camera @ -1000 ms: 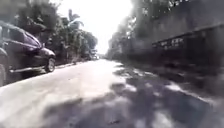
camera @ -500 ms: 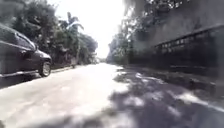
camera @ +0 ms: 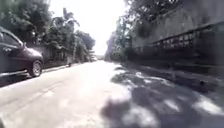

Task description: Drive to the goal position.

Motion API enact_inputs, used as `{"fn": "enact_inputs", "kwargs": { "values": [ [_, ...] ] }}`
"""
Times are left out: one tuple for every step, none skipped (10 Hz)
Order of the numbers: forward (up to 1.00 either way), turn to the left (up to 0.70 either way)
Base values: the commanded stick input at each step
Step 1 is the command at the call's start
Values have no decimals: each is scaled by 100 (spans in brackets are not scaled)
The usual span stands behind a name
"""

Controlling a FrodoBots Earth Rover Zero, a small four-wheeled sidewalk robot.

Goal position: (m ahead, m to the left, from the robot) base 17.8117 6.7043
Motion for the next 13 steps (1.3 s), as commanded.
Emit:
{"fn": "enact_inputs", "kwargs": {
  "values": [
    [100,0],
    [100,0],
    [100,0],
    [100,0],
    [100,0],
    [100,0],
    [100,0],
    [100,0],
    [100,0],
    [100,0],
    [100,-13],
    [100,-38],
    [100,-39]
  ]
}}
